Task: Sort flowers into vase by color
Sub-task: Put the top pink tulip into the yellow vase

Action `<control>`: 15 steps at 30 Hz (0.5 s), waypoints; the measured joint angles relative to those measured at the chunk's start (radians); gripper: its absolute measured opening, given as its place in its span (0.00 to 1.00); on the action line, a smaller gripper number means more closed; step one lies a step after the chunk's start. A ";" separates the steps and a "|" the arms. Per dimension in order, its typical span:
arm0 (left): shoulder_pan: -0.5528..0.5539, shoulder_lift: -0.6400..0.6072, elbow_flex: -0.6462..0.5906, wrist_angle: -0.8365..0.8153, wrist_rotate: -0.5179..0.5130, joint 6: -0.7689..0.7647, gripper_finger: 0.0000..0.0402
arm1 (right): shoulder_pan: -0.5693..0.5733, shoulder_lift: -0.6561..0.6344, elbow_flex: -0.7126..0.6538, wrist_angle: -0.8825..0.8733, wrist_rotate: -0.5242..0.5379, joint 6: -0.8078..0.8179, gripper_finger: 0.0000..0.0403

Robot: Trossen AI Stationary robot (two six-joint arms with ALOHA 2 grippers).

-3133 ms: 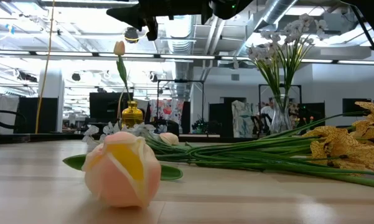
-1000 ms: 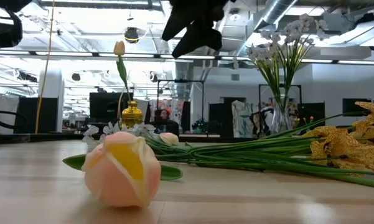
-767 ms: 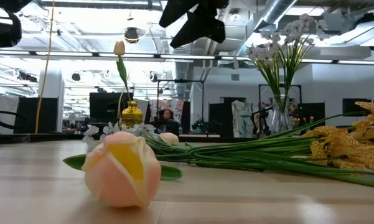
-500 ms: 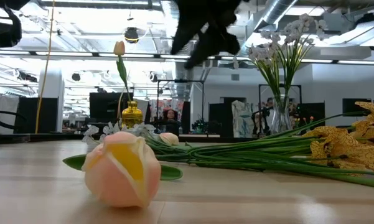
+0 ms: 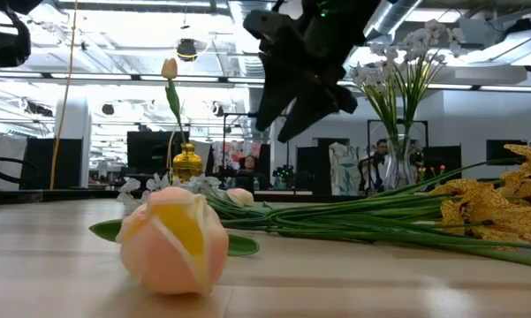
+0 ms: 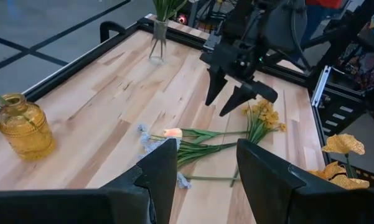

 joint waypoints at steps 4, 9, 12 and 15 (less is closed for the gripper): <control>0.000 0.000 0.000 0.000 0.000 0.000 0.38 | 0.013 0.001 -0.041 -0.001 0.001 0.000 0.58; 0.000 0.000 0.000 -0.001 0.000 0.000 0.38 | 0.026 0.001 -0.098 0.034 0.003 0.016 0.58; 0.000 0.000 0.000 -0.002 0.001 0.000 0.38 | 0.035 0.001 -0.126 0.086 0.003 0.018 0.58; 0.000 0.000 0.000 -0.002 0.001 0.000 0.38 | 0.043 0.001 -0.146 0.129 0.004 0.018 0.58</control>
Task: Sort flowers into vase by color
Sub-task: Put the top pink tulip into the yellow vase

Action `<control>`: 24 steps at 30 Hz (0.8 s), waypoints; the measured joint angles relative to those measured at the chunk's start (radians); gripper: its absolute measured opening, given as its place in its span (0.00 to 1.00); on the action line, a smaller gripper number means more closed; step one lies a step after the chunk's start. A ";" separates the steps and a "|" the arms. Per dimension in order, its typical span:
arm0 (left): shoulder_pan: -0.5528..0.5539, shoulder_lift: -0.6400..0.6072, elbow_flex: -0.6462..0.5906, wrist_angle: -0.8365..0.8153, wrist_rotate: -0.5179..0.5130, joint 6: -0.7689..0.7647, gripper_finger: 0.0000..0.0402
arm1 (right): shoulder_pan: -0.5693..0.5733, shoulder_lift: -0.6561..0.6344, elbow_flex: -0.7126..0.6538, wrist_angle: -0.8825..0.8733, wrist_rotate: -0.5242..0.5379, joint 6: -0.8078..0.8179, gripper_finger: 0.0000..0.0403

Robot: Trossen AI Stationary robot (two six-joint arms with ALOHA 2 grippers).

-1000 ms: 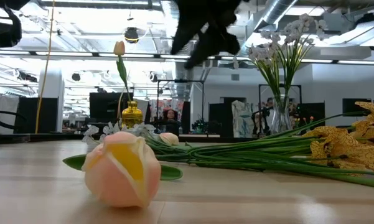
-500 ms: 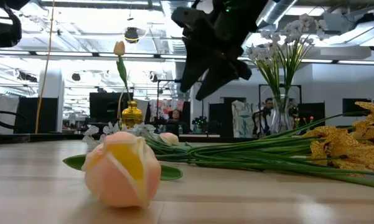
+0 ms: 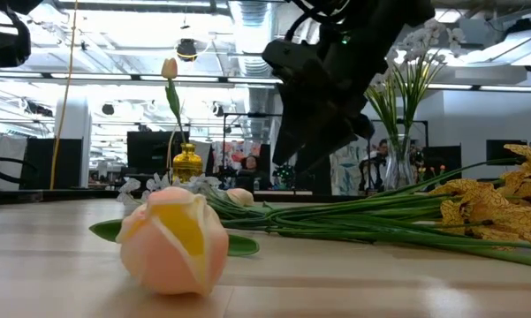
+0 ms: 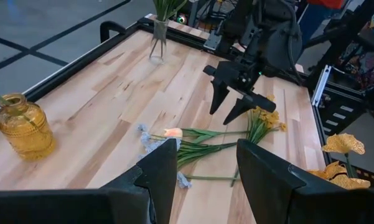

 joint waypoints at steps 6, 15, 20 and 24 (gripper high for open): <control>0.000 0.000 0.000 0.000 0.001 0.000 0.38 | 0.012 0.000 -0.051 0.095 0.007 -0.001 0.58; 0.000 0.000 0.000 0.000 0.001 0.000 0.38 | 0.020 0.012 -0.083 0.126 0.035 -0.009 0.58; 0.000 0.000 0.000 0.000 0.001 0.000 0.38 | 0.024 0.063 -0.079 0.180 0.035 -0.020 0.58; 0.000 0.000 0.000 0.000 0.001 -0.005 0.38 | 0.025 0.108 -0.072 0.178 0.037 -0.036 0.58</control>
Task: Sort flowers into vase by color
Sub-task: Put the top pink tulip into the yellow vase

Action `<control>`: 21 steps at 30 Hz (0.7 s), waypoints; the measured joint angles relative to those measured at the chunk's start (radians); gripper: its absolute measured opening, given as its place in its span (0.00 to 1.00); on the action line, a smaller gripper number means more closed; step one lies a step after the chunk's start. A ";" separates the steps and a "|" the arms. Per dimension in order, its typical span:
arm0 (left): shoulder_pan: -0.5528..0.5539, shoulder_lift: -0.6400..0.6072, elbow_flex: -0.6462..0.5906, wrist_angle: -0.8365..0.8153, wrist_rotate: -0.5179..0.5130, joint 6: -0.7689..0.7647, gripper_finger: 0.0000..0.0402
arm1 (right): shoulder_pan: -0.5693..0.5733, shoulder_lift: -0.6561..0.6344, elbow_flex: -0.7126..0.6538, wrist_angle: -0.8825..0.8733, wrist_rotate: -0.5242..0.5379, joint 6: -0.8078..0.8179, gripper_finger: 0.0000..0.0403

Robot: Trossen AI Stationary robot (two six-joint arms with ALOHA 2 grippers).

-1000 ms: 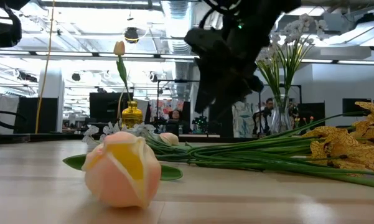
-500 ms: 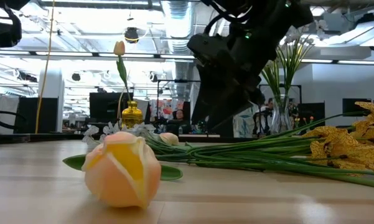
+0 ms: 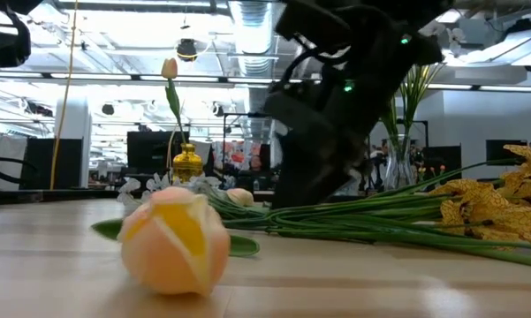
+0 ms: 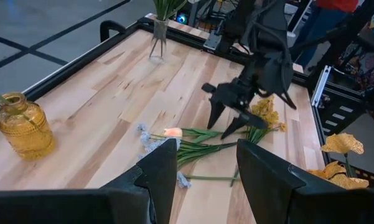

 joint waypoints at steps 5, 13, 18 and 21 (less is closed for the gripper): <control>0.000 0.011 0.000 -0.002 0.000 -0.003 0.38 | 0.000 0.024 0.004 -0.010 0.034 -0.003 0.58; 0.000 0.044 0.000 -0.002 0.001 -0.005 0.38 | 0.000 0.033 0.007 -0.023 0.038 -0.005 0.44; 0.000 0.061 0.000 -0.001 0.001 -0.003 0.38 | 0.000 0.034 0.007 -0.020 0.030 -0.009 0.26; 0.000 0.067 0.000 -0.001 0.001 -0.004 0.38 | -0.001 0.035 0.007 -0.015 0.026 -0.009 0.15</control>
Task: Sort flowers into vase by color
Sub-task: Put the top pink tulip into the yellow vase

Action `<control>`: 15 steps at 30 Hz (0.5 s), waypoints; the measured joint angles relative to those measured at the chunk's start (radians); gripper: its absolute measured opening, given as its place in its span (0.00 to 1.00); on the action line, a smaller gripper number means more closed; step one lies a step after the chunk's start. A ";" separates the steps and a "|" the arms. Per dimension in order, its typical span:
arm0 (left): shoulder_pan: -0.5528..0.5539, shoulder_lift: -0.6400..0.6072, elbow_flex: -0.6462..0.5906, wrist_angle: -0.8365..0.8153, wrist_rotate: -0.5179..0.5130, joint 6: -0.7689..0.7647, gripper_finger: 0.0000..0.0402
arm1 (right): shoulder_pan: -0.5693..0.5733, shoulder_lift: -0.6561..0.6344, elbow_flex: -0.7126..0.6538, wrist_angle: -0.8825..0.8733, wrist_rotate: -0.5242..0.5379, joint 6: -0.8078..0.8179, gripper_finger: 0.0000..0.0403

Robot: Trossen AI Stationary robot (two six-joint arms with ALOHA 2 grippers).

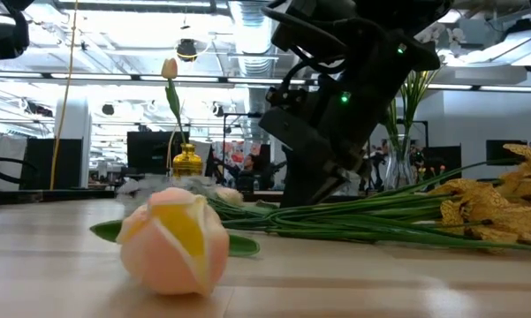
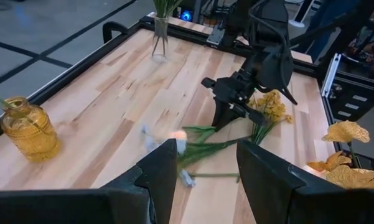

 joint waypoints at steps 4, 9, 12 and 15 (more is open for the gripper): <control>0.000 0.000 0.000 0.001 -0.003 0.000 0.38 | 0.000 -0.016 -0.001 -0.007 -0.007 -0.001 0.06; 0.000 -0.007 0.000 0.028 0.002 0.022 0.38 | -0.006 -0.064 -0.006 -0.024 -0.022 -0.049 0.06; 0.000 -0.009 0.000 0.095 0.003 0.086 0.38 | -0.017 -0.101 -0.004 -0.020 -0.017 -0.054 0.07; 0.000 -0.008 0.000 0.210 0.003 0.196 0.38 | -0.032 -0.125 -0.004 -0.022 -0.007 -0.088 0.07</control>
